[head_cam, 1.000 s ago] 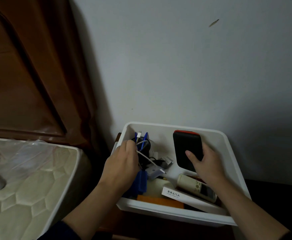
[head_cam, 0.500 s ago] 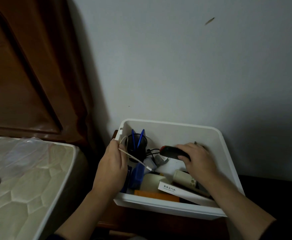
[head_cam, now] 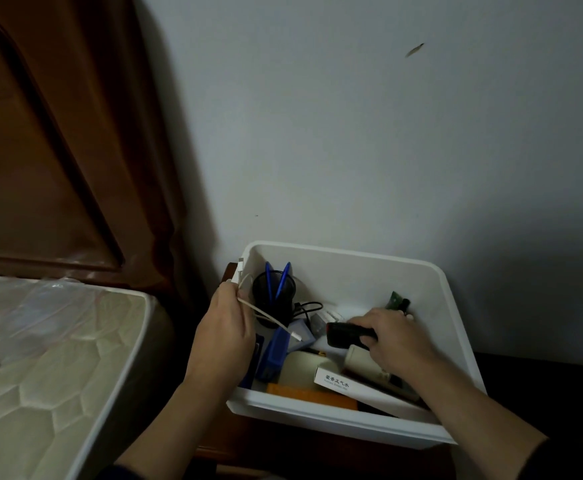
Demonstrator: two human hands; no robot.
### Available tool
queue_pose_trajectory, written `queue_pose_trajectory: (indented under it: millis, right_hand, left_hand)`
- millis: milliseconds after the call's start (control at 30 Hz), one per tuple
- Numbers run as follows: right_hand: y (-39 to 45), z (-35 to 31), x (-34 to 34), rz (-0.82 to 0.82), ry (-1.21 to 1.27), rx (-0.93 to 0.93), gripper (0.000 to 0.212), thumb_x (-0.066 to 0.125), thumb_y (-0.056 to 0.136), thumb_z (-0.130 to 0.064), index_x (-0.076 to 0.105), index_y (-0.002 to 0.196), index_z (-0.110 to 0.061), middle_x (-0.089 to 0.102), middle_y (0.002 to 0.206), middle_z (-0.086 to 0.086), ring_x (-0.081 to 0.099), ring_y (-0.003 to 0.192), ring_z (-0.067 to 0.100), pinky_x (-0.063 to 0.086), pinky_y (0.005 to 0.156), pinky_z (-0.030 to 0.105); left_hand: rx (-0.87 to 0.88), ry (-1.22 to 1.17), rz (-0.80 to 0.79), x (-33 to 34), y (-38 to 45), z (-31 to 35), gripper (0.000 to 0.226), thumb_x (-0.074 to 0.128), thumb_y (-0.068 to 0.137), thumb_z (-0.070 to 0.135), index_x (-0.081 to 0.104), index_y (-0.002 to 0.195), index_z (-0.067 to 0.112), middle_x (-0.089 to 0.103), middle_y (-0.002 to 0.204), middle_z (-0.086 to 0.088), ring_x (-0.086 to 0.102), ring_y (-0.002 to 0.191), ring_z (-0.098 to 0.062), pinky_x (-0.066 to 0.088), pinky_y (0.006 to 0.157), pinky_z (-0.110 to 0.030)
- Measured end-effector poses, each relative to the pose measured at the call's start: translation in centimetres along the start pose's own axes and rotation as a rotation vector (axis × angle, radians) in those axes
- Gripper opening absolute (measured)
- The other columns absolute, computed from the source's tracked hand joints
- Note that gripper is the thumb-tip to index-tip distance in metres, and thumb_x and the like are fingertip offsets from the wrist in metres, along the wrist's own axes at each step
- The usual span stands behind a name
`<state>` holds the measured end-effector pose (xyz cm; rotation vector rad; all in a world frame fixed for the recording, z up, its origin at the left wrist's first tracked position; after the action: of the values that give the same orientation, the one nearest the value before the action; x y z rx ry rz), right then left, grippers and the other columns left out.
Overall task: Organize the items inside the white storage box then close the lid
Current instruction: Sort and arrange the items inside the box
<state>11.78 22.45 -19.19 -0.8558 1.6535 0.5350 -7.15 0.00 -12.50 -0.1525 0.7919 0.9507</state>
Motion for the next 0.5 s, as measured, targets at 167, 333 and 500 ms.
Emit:
queue_pose_trajectory:
  millis: [167, 333, 500]
  right_hand:
    - [-0.4, 0.2, -0.2, -0.063, 0.213, 0.124, 0.036, 0.058, 0.094, -0.068, 0.078, 0.112, -0.044, 0.07, 0.089, -0.02, 0.066, 0.087, 0.001, 0.056, 0.077, 0.027]
    - [-0.6, -0.2, -2.1, 0.081, 0.269, 0.143, 0.053, 0.035, 0.109, -0.057, 0.077, 0.107, -0.026, 0.077, 0.103, -0.004, 0.07, 0.094, 0.011, 0.057, 0.096, 0.04]
    - [-0.8, 0.7, -7.7, 0.359, 0.883, 0.203, 0.043, 0.04, 0.114, -0.039, 0.078, 0.105, -0.022, 0.079, 0.099, -0.005, 0.073, 0.083, 0.01, 0.059, 0.08, 0.032]
  left_hand:
    - [0.001, 0.067, 0.01, 0.0, 0.2, 0.3, 0.015, 0.04, 0.113, 0.029, 0.048, 0.101, 0.026, 0.055, 0.083, 0.006, 0.056, 0.06, -0.009, 0.04, 0.047, -0.017]
    - [0.032, 0.068, -0.003, -0.1, 0.1, 0.6, 0.019, 0.039, 0.113, 0.033, 0.046, 0.095, 0.028, 0.053, 0.08, 0.007, 0.054, 0.06, -0.009, 0.033, 0.051, -0.016]
    - [0.088, 0.138, -0.045, 0.1, -0.1, 1.4, 0.018, 0.037, 0.113, 0.034, 0.047, 0.1, 0.027, 0.052, 0.088, 0.005, 0.055, 0.063, -0.009, 0.037, 0.05, -0.017]
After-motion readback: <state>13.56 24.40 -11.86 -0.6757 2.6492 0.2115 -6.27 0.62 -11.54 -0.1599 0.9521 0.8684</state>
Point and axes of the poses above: each hand's wrist, its own y-axis towards the middle knuckle, its own x-axis out of the palm, z = x × y, the point moved 7 cm from there along y, towards the middle knuckle
